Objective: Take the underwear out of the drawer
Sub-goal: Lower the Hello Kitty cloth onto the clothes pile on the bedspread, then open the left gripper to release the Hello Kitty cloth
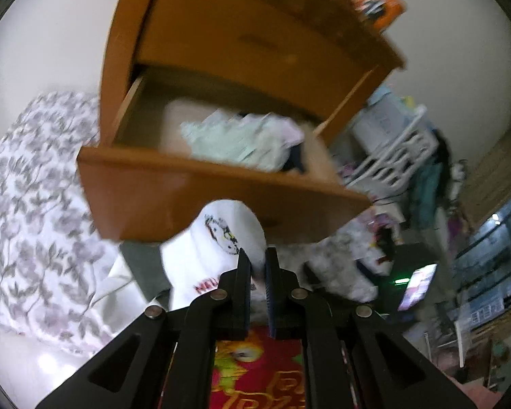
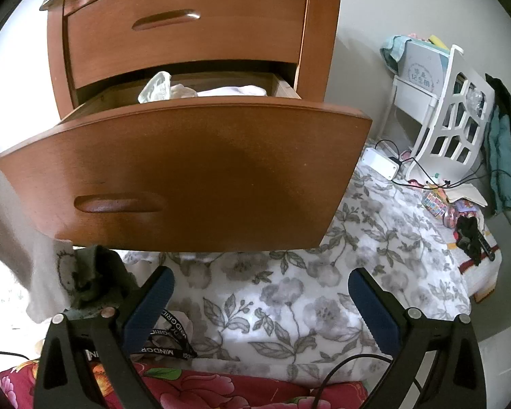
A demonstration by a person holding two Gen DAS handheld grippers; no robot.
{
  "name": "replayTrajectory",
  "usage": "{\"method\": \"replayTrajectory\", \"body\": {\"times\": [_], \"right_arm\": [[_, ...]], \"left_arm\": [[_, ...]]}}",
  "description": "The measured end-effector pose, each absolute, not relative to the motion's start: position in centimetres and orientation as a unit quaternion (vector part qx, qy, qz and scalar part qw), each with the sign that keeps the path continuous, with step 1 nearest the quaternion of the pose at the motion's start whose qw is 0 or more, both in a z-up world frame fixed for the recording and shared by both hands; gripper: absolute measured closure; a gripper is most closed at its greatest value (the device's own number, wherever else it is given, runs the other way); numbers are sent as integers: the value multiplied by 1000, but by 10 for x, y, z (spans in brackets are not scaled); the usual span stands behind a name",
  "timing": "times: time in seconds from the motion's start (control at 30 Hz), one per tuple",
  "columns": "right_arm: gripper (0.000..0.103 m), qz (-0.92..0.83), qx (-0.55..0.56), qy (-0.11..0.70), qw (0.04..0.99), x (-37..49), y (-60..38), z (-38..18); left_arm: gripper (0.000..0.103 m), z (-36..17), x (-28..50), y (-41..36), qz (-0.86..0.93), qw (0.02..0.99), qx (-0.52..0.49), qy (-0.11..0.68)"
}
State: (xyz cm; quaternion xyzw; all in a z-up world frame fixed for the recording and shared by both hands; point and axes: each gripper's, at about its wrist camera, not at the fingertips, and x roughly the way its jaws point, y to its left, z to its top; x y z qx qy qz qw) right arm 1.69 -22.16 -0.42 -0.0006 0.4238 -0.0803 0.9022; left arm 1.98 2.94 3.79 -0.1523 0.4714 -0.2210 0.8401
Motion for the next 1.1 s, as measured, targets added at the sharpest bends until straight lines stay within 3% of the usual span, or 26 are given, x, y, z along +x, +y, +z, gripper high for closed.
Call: {"method": "replayTrajectory", "body": {"times": [0.27,0.8,0.9,0.97,1.1], "right_arm": [[0,-80,-4,425,901,17,-220,-5],[0,-80,-3,426,901,17,-220,-6],[0,-80,-3,426,901,17,-220,-6],[0,-80,-3,426,901,17,-221,-6],[0,-80,-2,426,901,18,-220,-6]], "left_arm": [[96,-28,29,26,-205,795,-175,544],[95,-66,35,-14,-238,747,-161,600],[84,-67,34,-13,-236,745,-158,604],[66,-65,32,-12,-233,748,-156,602],[63,-58,30,-6,-227,755,-156,595]]}}
